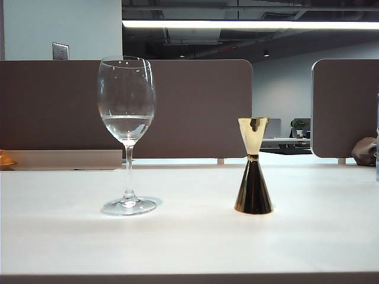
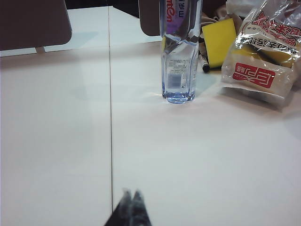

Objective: Pick up the jigger and pour the water inside into the glass.

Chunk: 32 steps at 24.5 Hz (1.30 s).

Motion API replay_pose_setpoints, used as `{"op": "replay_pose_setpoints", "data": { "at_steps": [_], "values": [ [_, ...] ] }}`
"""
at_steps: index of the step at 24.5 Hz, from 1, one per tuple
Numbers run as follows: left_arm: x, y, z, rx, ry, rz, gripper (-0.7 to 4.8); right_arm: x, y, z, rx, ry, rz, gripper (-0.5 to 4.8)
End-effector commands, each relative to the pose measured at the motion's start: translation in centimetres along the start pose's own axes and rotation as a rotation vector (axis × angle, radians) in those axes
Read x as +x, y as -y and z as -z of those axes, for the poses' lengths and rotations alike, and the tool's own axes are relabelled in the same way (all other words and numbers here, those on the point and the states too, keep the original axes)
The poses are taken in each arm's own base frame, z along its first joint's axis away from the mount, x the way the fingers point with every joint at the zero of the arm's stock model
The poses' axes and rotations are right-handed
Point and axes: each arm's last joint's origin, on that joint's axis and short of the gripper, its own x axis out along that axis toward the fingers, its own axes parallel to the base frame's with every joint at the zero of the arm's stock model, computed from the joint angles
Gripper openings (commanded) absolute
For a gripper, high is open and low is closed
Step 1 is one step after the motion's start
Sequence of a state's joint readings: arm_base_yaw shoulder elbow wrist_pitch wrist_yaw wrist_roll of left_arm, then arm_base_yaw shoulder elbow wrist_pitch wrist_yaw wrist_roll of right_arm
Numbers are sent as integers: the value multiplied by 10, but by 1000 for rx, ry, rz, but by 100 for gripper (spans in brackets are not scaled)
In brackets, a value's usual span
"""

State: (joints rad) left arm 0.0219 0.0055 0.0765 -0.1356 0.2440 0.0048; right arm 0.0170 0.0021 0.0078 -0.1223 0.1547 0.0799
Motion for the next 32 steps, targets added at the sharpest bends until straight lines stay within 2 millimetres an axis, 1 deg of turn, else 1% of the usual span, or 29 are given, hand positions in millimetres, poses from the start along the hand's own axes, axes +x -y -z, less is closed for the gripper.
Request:
{"op": "replay_pose_setpoints", "data": {
  "at_steps": [1,4,5,7,10,13,19,32],
  "values": [
    [2,-3,5,-20,5,-89,-5,1,0,1,3,7,1,0],
    [4,-6,13,-37,-17,-175,-5,1,0,1,3,7,1,0],
    [5,-8,19,-60,-28,-240,-5,1,0,1,3,7,1,0],
    [4,-10,23,-74,-55,-312,-5,1,0,1,3,7,1,0],
    [4,-11,23,-70,-61,-358,-5,1,0,1,3,7,1,0],
    [3,-11,28,-78,-105,-336,-5,1,0,1,3,7,1,0],
    [4,-10,28,-88,-110,-236,-5,1,0,1,3,7,1,0],
    [4,-10,28,-85,-109,-235,-5,1,0,1,3,7,1,0]
  ]
}}
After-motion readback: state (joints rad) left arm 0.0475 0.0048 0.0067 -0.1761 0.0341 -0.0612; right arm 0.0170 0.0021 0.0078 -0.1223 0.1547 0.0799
